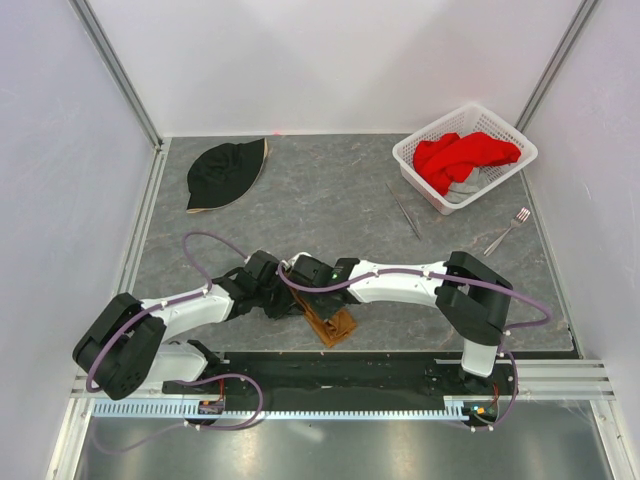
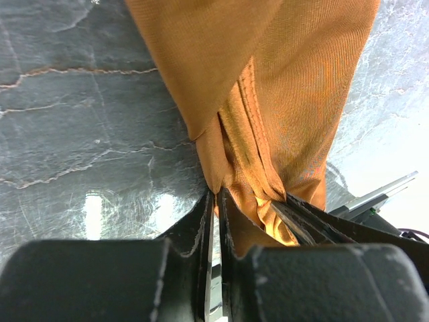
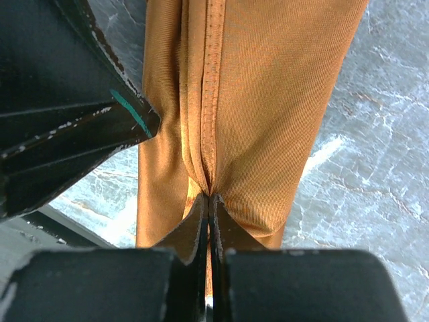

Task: Fold the napkin into a case and place the utensils inside
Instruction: Smooth out the smaller rectangle-folded napkin at the center of the board.

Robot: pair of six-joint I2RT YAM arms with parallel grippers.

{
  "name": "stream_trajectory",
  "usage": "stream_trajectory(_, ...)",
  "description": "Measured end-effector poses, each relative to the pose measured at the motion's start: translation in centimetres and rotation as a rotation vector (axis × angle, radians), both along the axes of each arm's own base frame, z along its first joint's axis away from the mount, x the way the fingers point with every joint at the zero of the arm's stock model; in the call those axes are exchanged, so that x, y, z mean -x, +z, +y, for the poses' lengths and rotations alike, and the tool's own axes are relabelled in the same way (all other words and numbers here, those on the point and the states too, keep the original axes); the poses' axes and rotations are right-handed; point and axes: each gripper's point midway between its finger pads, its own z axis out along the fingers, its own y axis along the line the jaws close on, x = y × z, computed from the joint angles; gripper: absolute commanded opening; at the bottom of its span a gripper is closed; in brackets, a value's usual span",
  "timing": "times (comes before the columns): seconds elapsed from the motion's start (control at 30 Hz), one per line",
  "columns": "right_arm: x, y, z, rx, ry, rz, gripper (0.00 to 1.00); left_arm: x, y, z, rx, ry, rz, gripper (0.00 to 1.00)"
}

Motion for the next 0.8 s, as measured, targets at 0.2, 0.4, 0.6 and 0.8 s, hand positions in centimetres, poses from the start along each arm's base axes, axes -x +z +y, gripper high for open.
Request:
stream_trajectory(0.2, 0.3, 0.6, 0.3, -0.006, -0.017, 0.024, 0.00, 0.0, 0.0, -0.1, -0.001, 0.012, 0.000, 0.09)
stream_trajectory(0.4, 1.1, 0.7, 0.7, -0.030, -0.021, 0.068, 0.00, 0.0, 0.0, -0.1, -0.002, 0.016, -0.004, 0.08)
stream_trajectory(0.6, 1.6, 0.8, 1.2, -0.056, -0.028, 0.095, 0.00, 0.2, 0.0, 0.0, -0.002, 0.019, -0.011, 0.08)
stream_trajectory(0.8, 1.7, 1.4, 1.7, -0.090, -0.034, 0.117, 0.00, 0.3, 0.0, 0.0, -0.002, 0.024, -0.014, 0.08)
